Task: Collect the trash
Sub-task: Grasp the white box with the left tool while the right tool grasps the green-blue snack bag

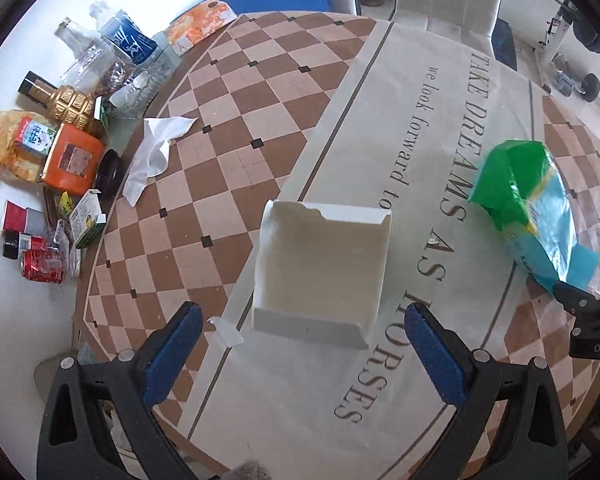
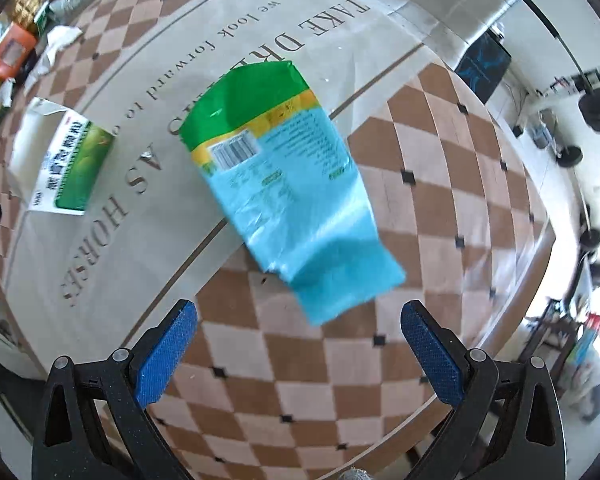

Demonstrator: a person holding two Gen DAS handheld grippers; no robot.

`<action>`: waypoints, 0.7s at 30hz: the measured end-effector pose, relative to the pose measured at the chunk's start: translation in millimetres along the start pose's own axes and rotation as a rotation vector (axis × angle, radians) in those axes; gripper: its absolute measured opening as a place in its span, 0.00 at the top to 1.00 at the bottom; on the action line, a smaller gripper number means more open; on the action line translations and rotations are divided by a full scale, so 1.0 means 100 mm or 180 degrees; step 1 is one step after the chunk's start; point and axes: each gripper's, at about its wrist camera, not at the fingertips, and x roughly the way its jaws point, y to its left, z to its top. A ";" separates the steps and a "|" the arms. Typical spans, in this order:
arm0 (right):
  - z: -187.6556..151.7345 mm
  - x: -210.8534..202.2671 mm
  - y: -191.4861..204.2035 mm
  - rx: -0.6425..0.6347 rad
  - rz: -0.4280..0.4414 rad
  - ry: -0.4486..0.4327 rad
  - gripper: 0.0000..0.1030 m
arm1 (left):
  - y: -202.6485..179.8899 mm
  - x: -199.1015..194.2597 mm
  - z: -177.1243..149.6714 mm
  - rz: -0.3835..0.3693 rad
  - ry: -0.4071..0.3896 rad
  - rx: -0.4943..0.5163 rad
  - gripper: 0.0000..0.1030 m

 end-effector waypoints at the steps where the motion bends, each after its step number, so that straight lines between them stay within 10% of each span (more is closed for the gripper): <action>1: 0.11 0.06 0.01 -0.0105 -0.0014 0.0021 0.00 | 0.01 0.08 0.05 0.0012 0.0049 0.0001 0.00; 9: 0.70 0.63 0.13 -0.0655 0.0085 0.0373 0.00 | -0.02 0.47 0.23 -0.0154 0.0344 0.0000 0.00; 18: 0.71 0.60 -0.21 0.0332 0.1125 0.0592 0.02 | 0.01 0.63 0.25 -0.0465 0.0518 -0.0136 0.01; 21: 0.72 0.46 -0.24 0.0233 0.1057 0.0424 0.02 | 0.01 0.64 0.24 -0.0552 0.0522 -0.0173 0.02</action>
